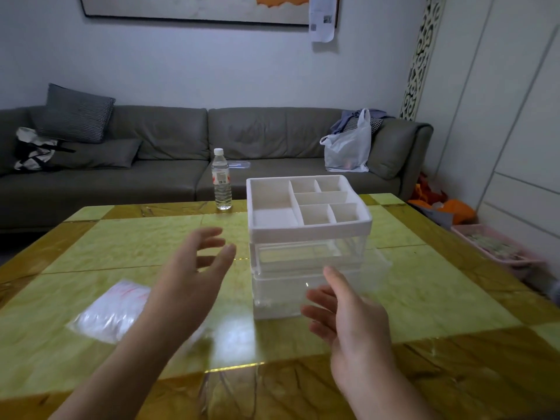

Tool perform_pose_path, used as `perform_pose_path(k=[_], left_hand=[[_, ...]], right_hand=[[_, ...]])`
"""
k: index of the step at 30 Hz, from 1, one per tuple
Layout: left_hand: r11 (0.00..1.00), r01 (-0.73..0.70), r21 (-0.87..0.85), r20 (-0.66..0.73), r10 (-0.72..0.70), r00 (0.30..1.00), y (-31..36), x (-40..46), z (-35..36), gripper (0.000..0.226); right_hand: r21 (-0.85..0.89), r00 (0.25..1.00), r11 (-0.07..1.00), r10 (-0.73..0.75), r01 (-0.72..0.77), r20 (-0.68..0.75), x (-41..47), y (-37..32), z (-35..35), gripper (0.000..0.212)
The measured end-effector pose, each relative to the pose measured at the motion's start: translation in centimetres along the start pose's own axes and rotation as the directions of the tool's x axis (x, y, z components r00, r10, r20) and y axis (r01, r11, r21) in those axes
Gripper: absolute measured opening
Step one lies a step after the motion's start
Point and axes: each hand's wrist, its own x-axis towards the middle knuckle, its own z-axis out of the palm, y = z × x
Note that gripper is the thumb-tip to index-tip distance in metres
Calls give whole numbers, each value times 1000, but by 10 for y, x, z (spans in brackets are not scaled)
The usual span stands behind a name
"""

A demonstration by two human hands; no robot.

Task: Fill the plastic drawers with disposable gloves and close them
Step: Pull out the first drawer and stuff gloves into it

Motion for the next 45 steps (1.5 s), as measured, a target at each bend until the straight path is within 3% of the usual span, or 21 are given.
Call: perform_pose_path(k=[3, 5, 8, 19, 29, 35, 37, 39, 43, 45], left_hand=[[984, -8, 177, 71, -4, 997, 26, 26, 21, 62], [972, -6, 234, 81, -13, 997, 35, 35, 32, 45], [978, 15, 208, 40, -24, 999, 33, 44, 41, 29], [986, 5, 168, -52, 4, 999, 34, 48, 79, 24], [997, 72, 30, -61, -70, 996, 17, 99, 75, 21], [980, 190, -59, 28, -188, 982, 1, 81, 61, 51], [979, 195, -61, 48, -193, 980, -11, 68, 44, 32], [985, 169, -17, 48, -168, 985, -28, 51, 19, 13], [970, 150, 190, -43, -144, 989, -73, 17, -34, 19], [886, 196, 420, -136, -152, 979, -97, 6, -53, 22]], right_hand=[[4, 1000, 1000, 27, -27, 4, -14, -2, -11, 31], [14, 999, 999, 49, -50, 7, -21, -2, -21, 31], [30, 996, 996, 81, -82, 32, -26, 2, -33, 30], [135, 1000, 991, 2, 2, -26, -26, -21, -44, 31], [127, 968, 960, 252, -251, 6, -8, 15, -45, 32], [87, 942, 938, 334, -336, 37, 2, 40, -34, 29], [49, 936, 935, 351, -351, 12, 5, 46, -31, 31], [-15, 930, 930, 366, -367, -25, 4, 52, -30, 35], [-253, 922, 906, 375, -340, 101, -13, 62, -24, 29], [-344, 913, 901, 349, -265, 212, -25, 64, -15, 20]])
